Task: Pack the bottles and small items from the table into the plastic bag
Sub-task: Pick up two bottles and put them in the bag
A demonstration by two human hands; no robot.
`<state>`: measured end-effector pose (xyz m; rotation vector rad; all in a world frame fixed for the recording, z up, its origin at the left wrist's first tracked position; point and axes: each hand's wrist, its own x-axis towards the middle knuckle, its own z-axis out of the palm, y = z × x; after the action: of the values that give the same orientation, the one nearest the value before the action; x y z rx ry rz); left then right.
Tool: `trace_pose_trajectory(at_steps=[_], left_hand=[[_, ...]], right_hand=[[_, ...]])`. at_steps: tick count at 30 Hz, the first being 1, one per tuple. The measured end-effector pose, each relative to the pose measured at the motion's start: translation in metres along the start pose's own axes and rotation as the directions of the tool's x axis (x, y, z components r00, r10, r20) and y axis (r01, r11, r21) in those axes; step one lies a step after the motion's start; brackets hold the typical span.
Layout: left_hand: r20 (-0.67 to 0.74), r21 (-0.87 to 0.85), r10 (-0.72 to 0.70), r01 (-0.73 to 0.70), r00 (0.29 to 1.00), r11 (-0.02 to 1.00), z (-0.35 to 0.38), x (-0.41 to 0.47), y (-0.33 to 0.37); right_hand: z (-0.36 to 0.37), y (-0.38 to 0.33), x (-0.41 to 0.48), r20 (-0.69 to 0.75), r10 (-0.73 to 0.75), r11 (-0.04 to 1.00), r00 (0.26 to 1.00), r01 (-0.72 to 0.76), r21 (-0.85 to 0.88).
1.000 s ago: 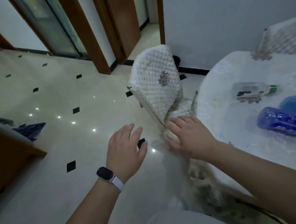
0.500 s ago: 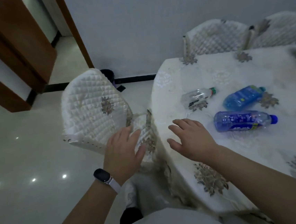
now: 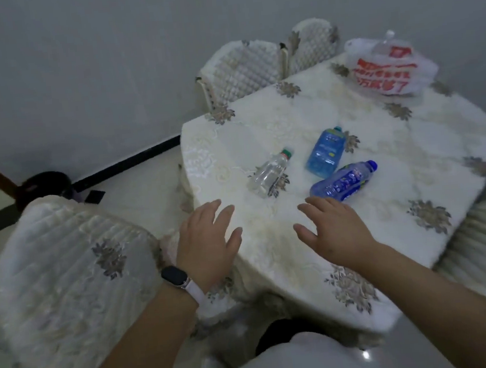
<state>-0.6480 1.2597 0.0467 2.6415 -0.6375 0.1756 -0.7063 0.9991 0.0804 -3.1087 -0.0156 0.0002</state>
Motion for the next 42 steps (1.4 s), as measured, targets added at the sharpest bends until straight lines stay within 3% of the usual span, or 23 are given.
trace_pose_trajectory(at_steps=[6, 13, 21, 25, 28, 34, 37, 42], left_hand=[[0.042, -0.072, 0.140, -0.137, 0.989, 0.988, 0.024, 0.061, 0.012], [0.175, -0.158, 0.132, -0.104, 0.976, 0.982, 0.062, 0.135, 0.028], [0.277, -0.097, 0.030, -0.003, 0.960, 0.995, 0.128, 0.229, 0.035], [0.439, -0.041, -0.090, 0.121, 0.894, 0.992, 0.157, 0.255, 0.036], [0.496, -0.014, -0.087, 0.109, 0.864, 0.994, 0.171, 0.260, 0.037], [0.528, 0.012, -0.163, 0.185, 0.834, 0.983, 0.183, 0.267, 0.040], [0.544, -0.019, -0.199, 0.249, 0.815, 0.968, 0.188, 0.272, 0.039], [0.484, -0.090, -0.268, 0.351, 0.833, 0.932, 0.181, 0.272, 0.041]], right_hand=[[0.007, 0.032, 0.008, -0.013, 0.231, 0.971, 0.973, -0.230, 0.069], [0.033, 0.082, 0.062, 0.001, 0.364, 0.898, 0.931, -0.351, 0.265], [0.067, 0.161, 0.169, 0.118, 0.587, 0.647, 0.801, -0.552, 0.526], [0.078, 0.197, 0.211, 0.252, 0.711, 0.422, 0.656, -0.685, 0.593], [0.088, 0.216, 0.234, 0.366, 0.724, 0.287, 0.585, -0.737, 0.612], [0.107, 0.226, 0.259, 0.437, 0.688, 0.175, 0.580, -0.717, 0.675], [0.110, 0.220, 0.273, 0.507, 0.646, 0.023, 0.570, -0.679, 0.734], [0.114, 0.205, 0.290, 0.528, 0.612, 0.042, 0.589, -0.691, 0.722]])
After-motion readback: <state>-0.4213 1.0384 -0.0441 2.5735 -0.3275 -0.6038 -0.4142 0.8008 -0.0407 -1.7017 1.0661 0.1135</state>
